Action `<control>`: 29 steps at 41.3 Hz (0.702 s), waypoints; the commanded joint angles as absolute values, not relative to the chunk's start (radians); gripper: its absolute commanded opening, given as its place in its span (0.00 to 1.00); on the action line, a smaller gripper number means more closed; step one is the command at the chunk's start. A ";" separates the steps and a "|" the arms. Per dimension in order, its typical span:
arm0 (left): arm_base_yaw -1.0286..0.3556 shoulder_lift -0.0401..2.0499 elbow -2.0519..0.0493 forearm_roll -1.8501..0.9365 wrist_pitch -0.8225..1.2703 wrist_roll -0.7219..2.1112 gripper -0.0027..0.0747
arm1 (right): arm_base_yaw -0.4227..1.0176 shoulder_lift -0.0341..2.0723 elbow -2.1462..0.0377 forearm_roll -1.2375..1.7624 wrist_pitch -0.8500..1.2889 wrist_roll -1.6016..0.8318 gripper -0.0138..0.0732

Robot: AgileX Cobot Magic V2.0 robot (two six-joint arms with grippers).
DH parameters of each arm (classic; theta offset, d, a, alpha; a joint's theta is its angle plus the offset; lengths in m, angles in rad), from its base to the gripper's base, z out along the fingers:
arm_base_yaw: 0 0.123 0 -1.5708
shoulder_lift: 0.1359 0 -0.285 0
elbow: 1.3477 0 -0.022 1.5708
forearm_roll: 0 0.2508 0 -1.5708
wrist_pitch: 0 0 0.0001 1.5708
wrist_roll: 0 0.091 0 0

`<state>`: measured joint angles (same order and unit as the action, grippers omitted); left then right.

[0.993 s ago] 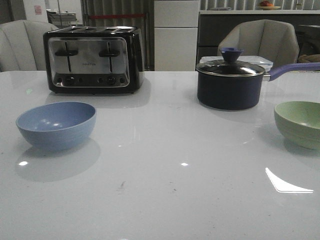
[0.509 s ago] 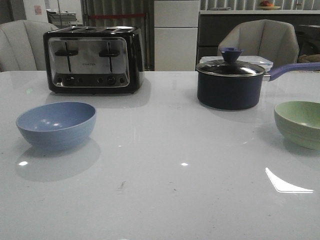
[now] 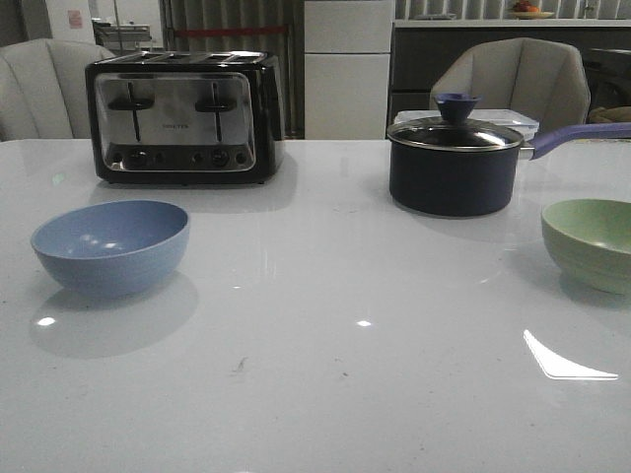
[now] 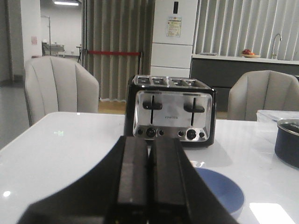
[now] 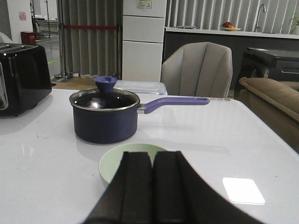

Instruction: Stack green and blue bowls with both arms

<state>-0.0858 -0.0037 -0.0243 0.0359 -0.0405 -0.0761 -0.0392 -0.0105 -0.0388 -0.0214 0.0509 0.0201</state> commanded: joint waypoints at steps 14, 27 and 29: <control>-0.093 0.139 -0.510 0.126 0.131 -0.083 0.15 | -0.043 0.123 -0.525 -0.016 0.248 0.017 0.22; -0.093 0.392 -0.716 0.119 0.443 -0.083 0.15 | -0.043 0.398 -0.712 -0.016 0.557 0.017 0.22; -0.093 0.421 -0.714 0.119 0.475 -0.083 0.15 | -0.043 0.434 -0.712 -0.016 0.598 0.017 0.22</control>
